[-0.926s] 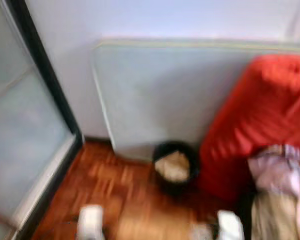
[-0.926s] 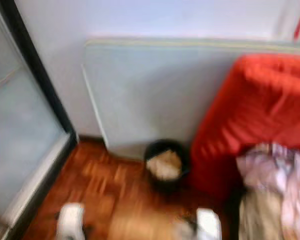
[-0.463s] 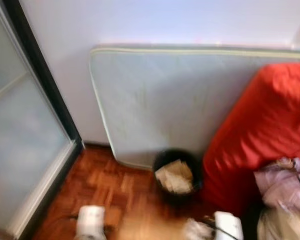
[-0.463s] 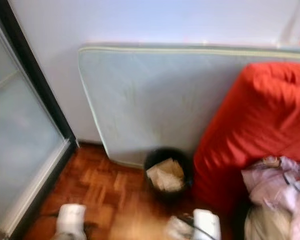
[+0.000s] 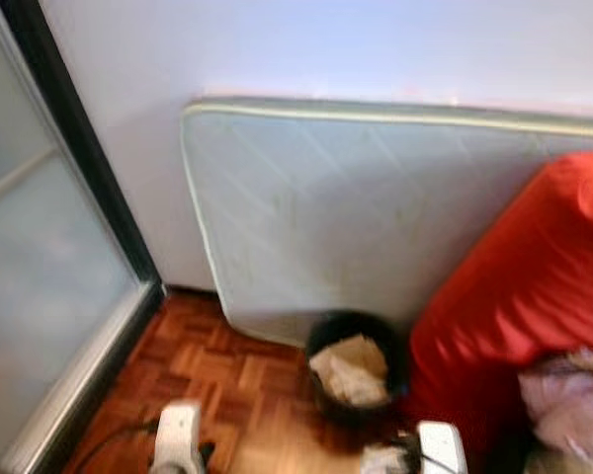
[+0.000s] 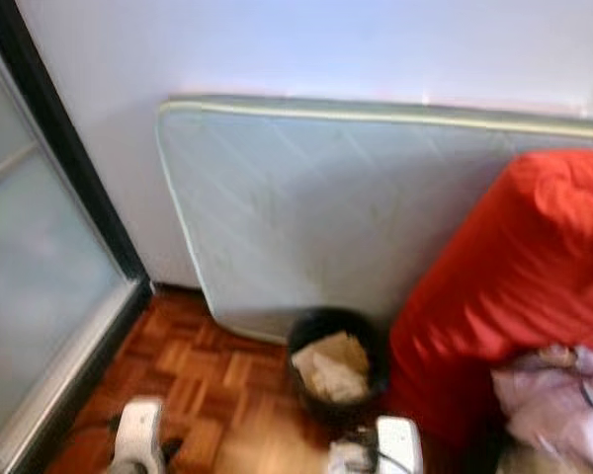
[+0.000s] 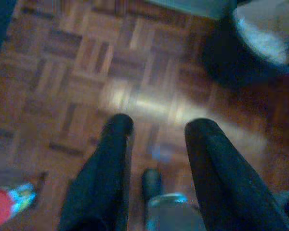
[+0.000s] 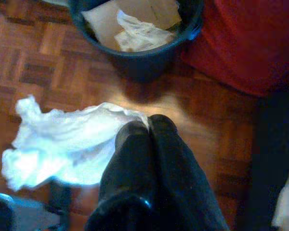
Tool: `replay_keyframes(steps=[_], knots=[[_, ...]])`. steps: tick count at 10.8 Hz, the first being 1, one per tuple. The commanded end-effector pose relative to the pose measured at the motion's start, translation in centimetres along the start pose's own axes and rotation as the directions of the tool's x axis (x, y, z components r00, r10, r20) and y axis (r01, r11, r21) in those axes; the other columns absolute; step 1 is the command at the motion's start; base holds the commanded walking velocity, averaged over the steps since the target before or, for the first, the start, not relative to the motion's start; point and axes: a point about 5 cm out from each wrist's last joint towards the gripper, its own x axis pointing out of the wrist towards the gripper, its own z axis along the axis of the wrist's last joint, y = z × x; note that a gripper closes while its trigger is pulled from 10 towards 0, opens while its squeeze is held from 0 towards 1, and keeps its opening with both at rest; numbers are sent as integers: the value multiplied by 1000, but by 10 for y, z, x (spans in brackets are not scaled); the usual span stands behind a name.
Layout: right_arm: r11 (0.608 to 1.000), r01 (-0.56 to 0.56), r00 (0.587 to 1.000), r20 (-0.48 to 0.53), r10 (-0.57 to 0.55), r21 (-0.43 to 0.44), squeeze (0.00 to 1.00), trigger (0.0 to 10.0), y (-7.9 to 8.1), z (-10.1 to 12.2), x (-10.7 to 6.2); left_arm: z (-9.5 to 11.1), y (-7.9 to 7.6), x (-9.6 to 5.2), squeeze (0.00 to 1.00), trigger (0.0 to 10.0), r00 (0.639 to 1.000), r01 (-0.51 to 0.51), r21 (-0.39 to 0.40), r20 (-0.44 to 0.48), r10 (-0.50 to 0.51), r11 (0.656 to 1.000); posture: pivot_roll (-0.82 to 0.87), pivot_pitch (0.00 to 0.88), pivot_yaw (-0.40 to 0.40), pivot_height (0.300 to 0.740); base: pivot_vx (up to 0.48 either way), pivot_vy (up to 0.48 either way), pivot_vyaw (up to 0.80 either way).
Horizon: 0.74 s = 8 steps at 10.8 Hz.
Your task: Clean up the room
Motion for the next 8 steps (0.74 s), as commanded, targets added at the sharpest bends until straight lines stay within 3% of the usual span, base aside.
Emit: replay_keyframes(steps=[1,8], knots=[[1000,-10,1000,24,10,6,0,10000,6,8,3,-5,11,-3,0,10000,999,-29,-10,-23,29,1000,37,0,-5,740,296,0,0],[1000,10,1000,9,-10,11,0,10000,3,7,3,-6,12,-3,0,10000,999,-33,-21,-25,32,999,41,0,-7,740,304,0,0]])
